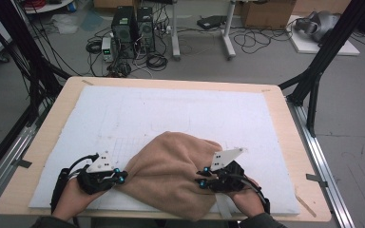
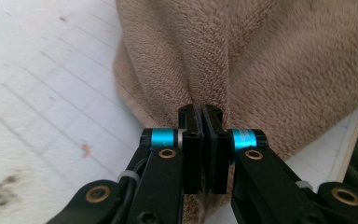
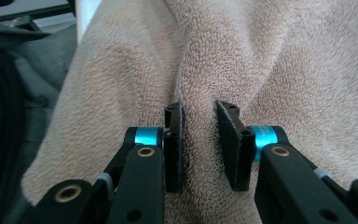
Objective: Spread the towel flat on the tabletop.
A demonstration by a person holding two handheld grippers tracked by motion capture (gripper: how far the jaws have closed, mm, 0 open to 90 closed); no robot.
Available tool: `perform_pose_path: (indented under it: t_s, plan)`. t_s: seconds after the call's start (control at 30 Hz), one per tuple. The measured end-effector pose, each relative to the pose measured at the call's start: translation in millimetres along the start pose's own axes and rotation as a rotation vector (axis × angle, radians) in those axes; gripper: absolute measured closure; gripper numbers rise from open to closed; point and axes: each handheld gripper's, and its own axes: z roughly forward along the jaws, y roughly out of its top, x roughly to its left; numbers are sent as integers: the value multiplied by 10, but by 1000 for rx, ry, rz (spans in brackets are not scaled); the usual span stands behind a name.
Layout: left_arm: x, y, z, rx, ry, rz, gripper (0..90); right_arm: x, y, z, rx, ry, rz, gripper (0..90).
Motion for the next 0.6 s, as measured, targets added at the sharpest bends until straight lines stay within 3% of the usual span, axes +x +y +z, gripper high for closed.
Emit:
perform_pose_path:
  t_s: [0.1,0.23,0.3,0.43,0.53,0.6]
  plan:
    - [66,43,-32,-38,-9,-19,829,-16,55,-57,-6,5,11,627]
    - [187,172,-114,-88,-24,-34,676,-78,174,-272,-68,-33,19,518]
    - [262,240,-129,-119,-25,-48,631,-156,222,-386,-91,-72,22,509]
    - [403,375,-90,-145,-14,-52,573,-391,273,-485,-87,-128,59,478]
    - [512,457,-6,-166,3,-57,542,-585,253,-421,-47,-179,80,449]
    - [598,500,88,-161,-2,-71,538,-715,207,-342,-20,-185,115,414]
